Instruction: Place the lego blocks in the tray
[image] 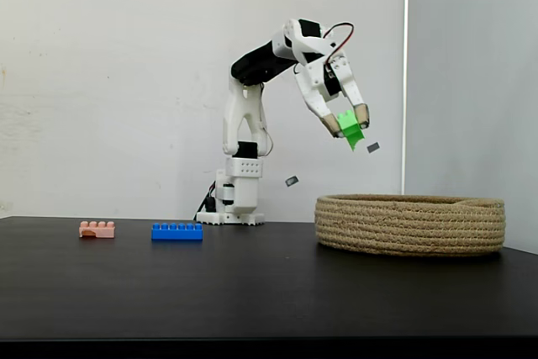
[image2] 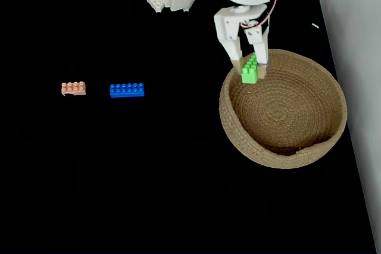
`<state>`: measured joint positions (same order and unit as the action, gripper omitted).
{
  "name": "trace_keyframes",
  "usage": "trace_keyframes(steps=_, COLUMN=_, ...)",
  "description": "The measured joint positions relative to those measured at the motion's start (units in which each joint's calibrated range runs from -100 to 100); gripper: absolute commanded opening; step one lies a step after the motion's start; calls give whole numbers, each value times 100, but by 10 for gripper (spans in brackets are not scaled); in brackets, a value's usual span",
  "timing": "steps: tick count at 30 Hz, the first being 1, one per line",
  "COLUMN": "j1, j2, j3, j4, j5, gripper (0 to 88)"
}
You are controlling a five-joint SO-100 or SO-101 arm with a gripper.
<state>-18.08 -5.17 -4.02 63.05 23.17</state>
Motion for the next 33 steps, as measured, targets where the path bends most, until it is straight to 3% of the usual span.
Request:
trace_keyframes(steps=3, j1=-179, j2=534, j3=-239, j4=-195, j5=127, gripper=274)
trace_keyframes(steps=9, j1=-456, j2=975, j3=-336, j4=-495, j5=205, gripper=397)
trace_keyframes(steps=16, j1=-464, j2=1035, j3=-336, j4=-552, j5=83, gripper=374)
trace_keyframes(steps=20, j1=-155, j2=738, j3=-203, j4=-195, j5=-283, gripper=394)
trace_keyframes(steps=26, j1=1075, j2=-373, j3=804, j4=650, j5=-733, gripper=371)
trace_keyframes(steps=33, j1=3037, j2=-789, j3=1600, j4=1169, j5=-708, gripper=334)
